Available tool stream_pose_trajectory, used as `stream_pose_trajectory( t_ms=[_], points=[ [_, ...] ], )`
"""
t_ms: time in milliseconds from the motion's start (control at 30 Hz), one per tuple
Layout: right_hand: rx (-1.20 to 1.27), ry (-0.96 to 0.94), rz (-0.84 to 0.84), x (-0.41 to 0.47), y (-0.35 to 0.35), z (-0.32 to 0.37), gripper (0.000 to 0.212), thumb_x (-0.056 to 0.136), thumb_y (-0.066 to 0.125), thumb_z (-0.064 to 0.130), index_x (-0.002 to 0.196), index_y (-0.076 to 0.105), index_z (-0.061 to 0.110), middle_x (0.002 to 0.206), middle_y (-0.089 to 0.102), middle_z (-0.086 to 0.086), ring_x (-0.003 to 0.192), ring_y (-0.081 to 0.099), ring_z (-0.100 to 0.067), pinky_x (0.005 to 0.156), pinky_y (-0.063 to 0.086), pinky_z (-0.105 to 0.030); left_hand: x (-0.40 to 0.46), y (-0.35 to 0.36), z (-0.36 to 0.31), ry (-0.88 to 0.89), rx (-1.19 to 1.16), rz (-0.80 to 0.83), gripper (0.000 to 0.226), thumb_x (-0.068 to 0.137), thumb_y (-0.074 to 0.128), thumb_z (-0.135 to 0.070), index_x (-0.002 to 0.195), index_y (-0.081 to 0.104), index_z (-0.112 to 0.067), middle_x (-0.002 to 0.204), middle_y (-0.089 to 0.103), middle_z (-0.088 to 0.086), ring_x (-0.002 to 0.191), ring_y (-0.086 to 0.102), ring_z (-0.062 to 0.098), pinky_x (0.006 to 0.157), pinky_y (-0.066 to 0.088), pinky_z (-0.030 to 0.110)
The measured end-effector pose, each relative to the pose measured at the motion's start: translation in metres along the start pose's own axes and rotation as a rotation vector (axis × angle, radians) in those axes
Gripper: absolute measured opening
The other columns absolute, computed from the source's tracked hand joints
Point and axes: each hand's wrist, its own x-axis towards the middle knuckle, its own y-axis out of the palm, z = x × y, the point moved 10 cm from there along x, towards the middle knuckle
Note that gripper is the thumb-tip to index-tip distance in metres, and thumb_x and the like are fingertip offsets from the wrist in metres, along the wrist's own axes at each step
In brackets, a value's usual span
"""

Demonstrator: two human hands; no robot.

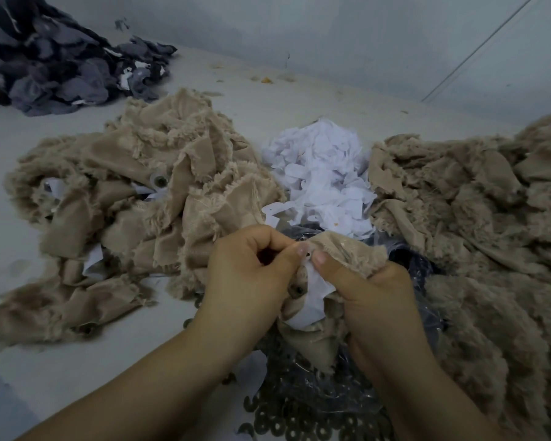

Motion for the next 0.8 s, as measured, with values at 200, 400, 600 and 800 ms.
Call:
stream_pose_trajectory(
  t_ms=[200,400,600,800],
  points=[
    [-0.047,-0.011,-0.037,0.005,-0.008,-0.004,0.012,0.068,0.077,0.029,0.063,0.079,0.018,0.065,0.073,-0.011,0.062,0.074,-0.027,0.055,0.062,-0.039,-0.001,0.009,0.010,-0.142,-0.141,0.098,0.013,0.088,0.070,-0.010,0.075,0.073,-0.011,0.076,0.071,0.020,0.079,0.063,0.049,0.070,0.055,0.060],
    [-0.061,-0.019,-0.066,0.005,-0.010,-0.003,0.013,0.064,0.075,0.035,0.066,0.080,0.023,0.068,0.074,-0.012,0.064,0.073,-0.029,0.052,0.060,-0.033,-0.001,0.013,0.012,-0.168,-0.096,0.133,0.012,0.089,0.068,-0.004,0.077,0.072,-0.004,0.072,0.070,0.021,0.067,0.065,0.044,0.066,0.057,0.057],
    [-0.101,-0.043,-0.038,0.005,-0.003,-0.003,0.033,0.078,0.072,0.022,0.046,0.069,0.027,0.048,0.063,0.005,0.044,0.063,-0.010,0.049,0.053,-0.019,0.007,0.010,0.012,-0.116,0.113,0.140,0.015,0.086,0.071,-0.007,0.072,0.070,-0.010,0.062,0.068,0.011,0.053,0.060,0.017,0.050,0.052,0.029],
    [-0.211,-0.064,-0.066,0.005,-0.008,-0.002,0.034,0.086,0.072,0.010,0.057,0.062,-0.002,0.048,0.056,-0.006,0.043,0.054,-0.016,0.046,0.049,-0.022,0.014,0.005,0.024,-0.233,0.095,0.202,0.022,0.077,0.079,-0.002,0.061,0.067,-0.012,0.055,0.065,0.009,0.045,0.056,0.011,0.044,0.046,0.023]
  ],
)
